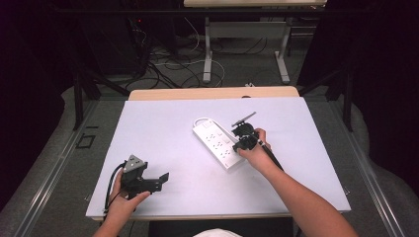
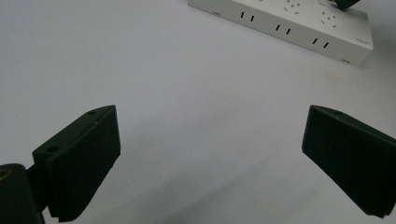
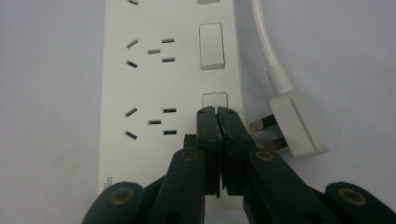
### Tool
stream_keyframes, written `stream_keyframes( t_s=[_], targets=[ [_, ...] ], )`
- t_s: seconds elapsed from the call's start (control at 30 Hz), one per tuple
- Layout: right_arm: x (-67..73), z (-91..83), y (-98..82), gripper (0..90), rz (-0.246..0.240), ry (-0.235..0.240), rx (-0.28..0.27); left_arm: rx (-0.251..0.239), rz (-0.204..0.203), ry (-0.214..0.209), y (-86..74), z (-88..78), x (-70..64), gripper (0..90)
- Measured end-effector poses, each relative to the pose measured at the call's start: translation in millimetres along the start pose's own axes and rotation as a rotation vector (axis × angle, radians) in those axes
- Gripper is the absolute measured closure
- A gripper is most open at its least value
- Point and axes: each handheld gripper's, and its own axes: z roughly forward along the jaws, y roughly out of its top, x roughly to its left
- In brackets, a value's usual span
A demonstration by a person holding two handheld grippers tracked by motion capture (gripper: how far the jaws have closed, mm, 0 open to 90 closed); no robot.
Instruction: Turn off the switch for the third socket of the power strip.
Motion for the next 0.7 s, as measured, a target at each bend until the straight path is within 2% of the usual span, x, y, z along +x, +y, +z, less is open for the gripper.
stream_keyframes(
  t_s=[0.1, 0.13, 0.17, 0.23, 0.27, 0.3, 0.33, 0.37, 0.4, 0.43, 0.47, 0.57, 0.7],
  targets=[
    [0.1, -1.3, 0.0, 82.1, -0.014, 0.015, 0.008, 0.001, 0.001, 0.0, 0.0, 0.0, 0.0, 4.3],
    [0.3, 1.0, -1.0, 80.2, -0.01, 0.024, -0.03, -0.001, -0.001, 0.0, 0.0, 0.1, -0.2, 4.3],
    [1.1, -1.2, 0.4, 78.5, -0.009, 0.001, 0.013, 0.0, 0.0, 0.0, 0.0, -0.1, 0.0, 4.3],
    [3.1, 0.1, 0.3, 75.5, 0.009, 0.022, -0.011, 0.002, 0.0, 0.0, 0.1, -0.2, 0.1, 4.3],
    [2.7, 0.3, 0.2, 74.2, -0.004, 0.031, -0.017, 0.0, 0.0, 0.0, 0.0, 0.0, 0.1, 4.3],
    [2.0, -2.4, 0.8, 72.5, -0.025, 0.025, 0.022, -0.001, -0.002, 0.0, 0.0, 0.1, 0.0, 4.3],
    [2.7, -2.9, 1.3, 70.9, -0.02, 0.017, 0.031, -0.001, -0.001, -0.001, 0.0, 0.1, 0.1, 4.3],
    [4.2, -2.3, 0.5, 69.4, -0.002, 0.026, 0.011, -0.001, -0.001, -0.001, 0.0, 0.2, 0.0, 4.4],
    [3.6, -0.9, 0.0, 67.8, -0.015, 0.036, -0.021, -0.001, -0.001, -0.001, 0.0, 0.2, 0.0, 4.3],
    [3.4, -1.0, 0.0, 66.0, -0.016, 0.049, -0.026, 0.001, 0.0, -0.001, 0.0, 0.2, 0.1, 4.3],
    [3.9, -2.4, 0.6, 64.1, -0.018, 0.04, -0.01, 0.001, 0.0, -0.001, 0.0, 0.2, 0.1, 4.4],
    [6.1, -2.2, 1.6, 57.4, 0.008, 0.063, -0.029, 0.001, 0.0, -0.001, 0.0, 0.2, 0.0, 4.3],
    [10.5, -3.0, 2.4, 49.5, -0.003, 0.058, -0.017, 0.003, -0.001, -0.001, 0.1, 0.3, -0.3, 4.3]
  ],
)
